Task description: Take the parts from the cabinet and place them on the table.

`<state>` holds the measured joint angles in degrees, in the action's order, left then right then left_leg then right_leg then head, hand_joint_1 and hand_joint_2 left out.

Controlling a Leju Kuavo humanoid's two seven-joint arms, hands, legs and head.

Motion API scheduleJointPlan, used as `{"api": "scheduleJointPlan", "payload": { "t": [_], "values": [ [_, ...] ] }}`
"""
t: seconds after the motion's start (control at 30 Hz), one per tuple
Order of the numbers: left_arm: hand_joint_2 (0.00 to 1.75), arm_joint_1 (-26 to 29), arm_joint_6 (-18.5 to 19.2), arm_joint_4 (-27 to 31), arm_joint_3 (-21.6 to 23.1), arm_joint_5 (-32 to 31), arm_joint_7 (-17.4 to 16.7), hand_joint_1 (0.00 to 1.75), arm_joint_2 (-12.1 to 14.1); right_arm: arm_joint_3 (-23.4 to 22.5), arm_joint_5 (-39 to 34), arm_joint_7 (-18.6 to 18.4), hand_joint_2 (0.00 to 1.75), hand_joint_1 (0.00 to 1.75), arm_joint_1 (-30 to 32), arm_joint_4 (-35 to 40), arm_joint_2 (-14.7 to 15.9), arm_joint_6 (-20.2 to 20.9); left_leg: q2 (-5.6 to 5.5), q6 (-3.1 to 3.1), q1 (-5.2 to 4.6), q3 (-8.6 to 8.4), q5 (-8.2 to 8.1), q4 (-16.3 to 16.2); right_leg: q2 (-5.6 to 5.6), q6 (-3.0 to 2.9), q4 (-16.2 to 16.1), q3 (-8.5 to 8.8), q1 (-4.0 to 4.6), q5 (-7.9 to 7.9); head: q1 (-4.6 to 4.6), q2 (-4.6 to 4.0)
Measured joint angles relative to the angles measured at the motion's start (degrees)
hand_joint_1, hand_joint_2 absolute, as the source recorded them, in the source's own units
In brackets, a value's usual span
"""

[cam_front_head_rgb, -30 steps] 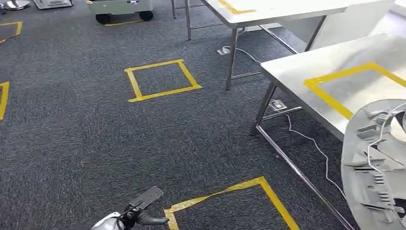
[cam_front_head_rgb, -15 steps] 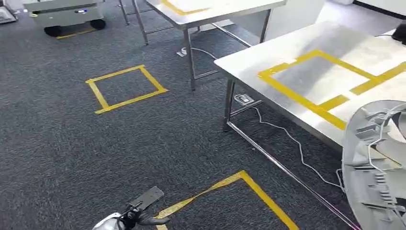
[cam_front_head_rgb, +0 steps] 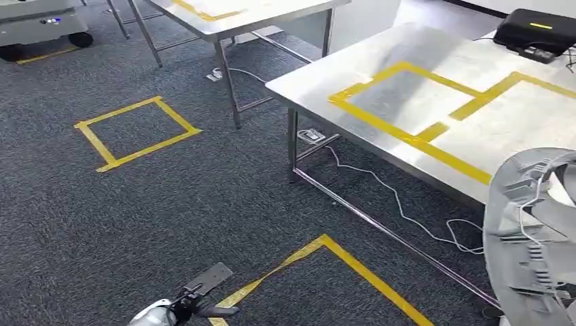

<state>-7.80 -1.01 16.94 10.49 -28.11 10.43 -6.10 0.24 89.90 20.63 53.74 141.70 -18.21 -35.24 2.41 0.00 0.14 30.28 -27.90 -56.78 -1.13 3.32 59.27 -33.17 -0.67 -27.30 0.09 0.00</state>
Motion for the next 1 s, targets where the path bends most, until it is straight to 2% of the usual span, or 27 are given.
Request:
{"api": "scheduleJointPlan", "payload": {
  "t": [0.03,0.13,0.17,0.2,0.23,0.3,0.33,0.37,0.4,0.43,0.47,0.5,0.53,0.57,0.6,0.63,0.67,0.7,0.73,0.77,0.8,0.83,0.87,0.9,0.93,0.97,1.0],
  "values": [
    [1.75,-0.1,0.0,0.0,0.0,0.0,-0.1,0.00,0.0,0.1,0.0,0.0,1.75,1.75,0.1,0.0,0.0,0.2,0.01,-0.49,-0.34,0.07,-0.35,-0.2,0.26,-0.57,-0.4,0.57,0.18,-0.16,-0.11,0.00],
    [1.75,-0.2,0.0,0.0,0.0,-0.2,-0.1,0.00,0.0,0.2,0.0,0.2,1.75,1.75,0.3,0.0,0.0,0.5,0.27,-1.33,-0.13,-0.28,-0.29,0.3,0.68,-1.56,-0.3,-0.04,0.56,-0.42,-0.11,0.00],
    [1.75,-0.2,0.0,0.1,0.0,-0.2,-0.2,0.00,0.0,0.3,0.0,0.2,1.75,1.75,0.4,0.0,0.0,0.5,0.06,-1.84,-0.02,-0.33,-0.67,0.1,0.89,-1.98,-0.7,1.06,0.07,-0.36,-0.09,0.00],
    [1.75,-0.3,0.0,0.1,0.0,-0.2,-0.2,0.00,0.0,0.3,0.0,0.3,1.75,1.75,0.4,0.0,0.0,0.5,-0.94,-2.12,0.01,0.14,-1.15,-1.3,1.03,-2.31,-0.7,1.40,0.01,-0.59,-0.35,-0.02],
    [1.75,-0.4,0.0,0.1,0.0,-0.2,-0.2,0.00,0.0,0.4,0.0,0.3,1.75,1.75,0.4,0.0,0.0,0.5,-1.58,-2.29,0.02,1.83,-2.73,-4.6,1.00,-2.57,-0.7,1.68,-0.03,-0.74,-0.59,0.00],
    [1.75,-0.2,0.0,0.1,0.0,-0.2,-0.2,0.00,0.0,0.4,0.0,0.3,1.75,1.75,0.4,0.0,0.0,0.6,-2.02,-2.50,0.06,7.75,-6.35,-14.7,1.31,-3.03,-0.7,2.23,-0.02,-1.39,-0.59,0.00],
    [1.75,-0.1,0.0,0.1,0.0,-0.2,-0.3,0.00,0.0,0.4,0.0,0.3,1.75,1.75,0.4,0.0,0.0,0.7,-2.06,-2.54,0.06,10.59,-6.96,-18.7,1.69,-3.08,-0.7,2.59,-0.01,-1.88,-0.64,0.00],
    [1.75,0.1,0.0,0.1,0.0,-0.3,-0.3,0.00,0.0,0.4,0.0,0.3,1.75,1.75,0.4,0.0,0.0,0.7,-2.06,-2.53,0.06,12.06,-6.10,-19.7,1.98,-3.10,-0.7,3.07,-0.01,-2.28,-0.63,0.00],
    [1.75,0.1,0.0,0.1,0.0,-0.3,-0.3,0.00,0.0,0.4,0.0,0.3,1.75,1.75,0.4,0.0,0.0,0.8,-2.07,-2.45,0.06,12.15,-3.49,-18.2,2.38,-3.03,-0.7,3.89,-0.06,-2.91,-0.63,-0.02],
    [1.75,0.1,0.0,0.1,0.0,-0.3,-0.3,0.00,0.0,0.4,0.0,0.3,1.75,1.75,0.4,0.0,0.0,0.8,-2.07,-2.33,0.06,10.97,0.03,-14.5,2.68,-2.81,-0.8,4.83,-0.14,-3.60,-0.63,0.00],
    [1.75,0.1,0.0,0.1,0.0,-0.3,-0.3,0.00,0.1,0.4,0.0,0.3,1.75,1.75,0.5,0.0,0.0,0.8,-2.09,-2.23,0.06,9.07,3.59,-9.4,2.89,-2.53,-0.8,5.87,-0.26,-4.34,-0.63,-0.02],
    [1.75,0.2,0.0,0.1,0.0,-0.3,-0.3,0.00,0.2,0.4,0.0,0.3,1.75,1.75,0.5,0.0,0.0,0.9,-2.13,-2.17,0.07,7.36,6.23,-4.8,3.00,-2.24,-0.9,6.01,-0.30,-5.10,-0.63,-0.02],
    [1.75,0.1,0.1,0.1,0.0,-0.3,-0.3,0.00,0.1,0.4,0.0,0.4,1.75,1.75,0.5,0.0,0.0,0.9,-2.26,-2.13,-0.15,6.42,4.66,-3.2,3.27,-1.84,-0.8,6.50,0.09,-6.05,-0.66,-0.02],
    [1.75,-0.1,0.1,0.1,0.0,-0.3,-0.3,0.00,0.1,0.4,0.0,0.4,1.75,1.75,0.5,0.0,0.0,0.9,-2.23,-1.67,-0.18,5.91,3.07,-2.3,3.54,-1.60,-1.3,6.66,0.04,-6.52,-0.83,0.00],
    [1.75,-0.1,0.1,0.1,0.0,-0.3,-0.3,0.00,0.1,0.4,0.0,0.4,1.75,1.75,0.6,0.1,0.0,1.0,-2.23,-1.33,-0.19,5.77,2.72,-1.6,3.54,-1.44,-2.4,7.14,-0.01,-6.57,-0.74,0.00],
    [1.75,-0.1,0.1,0.1,0.0,-0.3,-0.3,0.00,0.1,0.4,0.0,0.4,1.75,1.75,0.7,0.0,0.0,1.1,-2.17,-0.79,-0.11,5.59,2.30,-1.0,3.46,-0.83,-2.1,8.32,0.04,-5.45,-0.76,0.00],
    [1.75,-0.1,0.0,0.2,0.0,-0.3,-0.3,0.00,0.1,0.4,0.0,0.4,1.75,1.75,0.8,0.0,0.0,1.1,-2.43,-0.22,-0.02,4.39,2.43,-1.0,3.31,-0.56,-2.2,8.99,0.04,-5.57,-0.79,0.02],
    [1.75,0.1,-0.1,0.2,0.0,-0.3,-0.3,0.00,0.2,0.4,0.0,0.4,1.75,1.75,0.7,0.0,0.0,1.1,-2.47,0.14,0.01,3.25,1.86,-0.7,2.49,-0.47,-0.1,8.10,0.00,-5.35,-0.59,-0.02],
    [1.75,0.1,0.0,0.2,0.0,-0.3,-0.3,0.00,0.2,0.4,0.0,0.5,1.75,1.75,0.7,0.0,0.0,1.1,-2.50,0.50,-0.06,2.23,1.18,-0.7,1.91,-0.72,4.7,5.61,0.07,-4.51,-0.22,0.00],
    [1.75,0.0,0.0,0.2,0.0,-0.3,-0.3,0.00,0.2,0.4,0.0,0.5,1.75,1.75,0.7,0.0,0.0,1.1,-2.49,0.63,-0.09,1.51,0.43,-0.7,1.81,-0.80,9.7,2.00,0.20,-4.49,-0.15,-0.02],
    [1.75,0.1,0.0,0.2,0.0,-0.3,-0.3,0.00,0.2,0.3,0.0,0.5,1.75,1.75,0.7,0.0,0.0,1.1,-2.50,0.73,-0.16,0.62,-0.51,-0.6,1.78,-0.74,13.9,-1.75,0.34,-6.36,-0.15,0.00],
    [1.75,0.2,0.0,0.2,0.0,-0.4,-0.3,0.00,0.2,0.3,0.0,0.5,1.75,1.75,0.7,0.0,0.0,1.1,-2.51,0.83,-0.19,-0.48,-1.48,-0.6,1.77,-0.57,16.2,-4.60,0.41,-9.38,-0.20,0.00],
    [1.75,0.3,0.0,0.2,0.0,-0.4,-0.3,0.00,0.2,0.3,0.0,0.5,1.75,1.75,0.7,0.0,0.0,1.1,-2.56,0.86,-0.20,-1.80,-2.48,-0.6,1.76,-0.64,16.7,-6.68,0.44,-12.24,-0.13,0.00],
    [1.75,0.3,0.0,0.2,0.0,-0.4,-0.3,0.00,0.3,0.3,0.0,0.5,1.75,1.75,0.7,0.0,0.0,1.1,-2.69,0.86,-0.22,-3.30,-3.58,-0.5,1.75,-0.78,15.9,-8.13,0.44,-14.07,-0.15,0.00],
    [1.75,0.3,0.0,0.2,0.0,-0.4,-0.3,0.00,0.3,0.3,0.0,0.5,1.75,1.75,0.8,0.0,0.0,1.1,-2.82,0.85,-0.29,-5.19,-4.92,-0.4,1.74,-0.85,13.8,-9.17,0.44,-14.38,-0.09,-0.02],
    [1.75,0.4,0.0,0.2,0.0,-0.4,-0.3,0.00,0.3,0.3,0.0,0.5,1.75,1.75,0.8,0.0,0.0,1.1,-2.82,0.83,-0.38,-7.19,-6.34,-0.2,1.72,-0.97,10.5,-9.74,0.43,-11.64,0.00,0.00],
    [1.75,0.5,0.0,0.2,0.0,-0.5,-0.3,0.00,0.3,0.2,0.0,0.5,1.75,1.75,0.8,0.0,0.0,1.1,-2.67,0.78,-0.39,-8.49,-7.70,0.1,1.58,-1.26,6.7,-10.12,0.47,-4.28,0.09,-0.02]
  ]
}}
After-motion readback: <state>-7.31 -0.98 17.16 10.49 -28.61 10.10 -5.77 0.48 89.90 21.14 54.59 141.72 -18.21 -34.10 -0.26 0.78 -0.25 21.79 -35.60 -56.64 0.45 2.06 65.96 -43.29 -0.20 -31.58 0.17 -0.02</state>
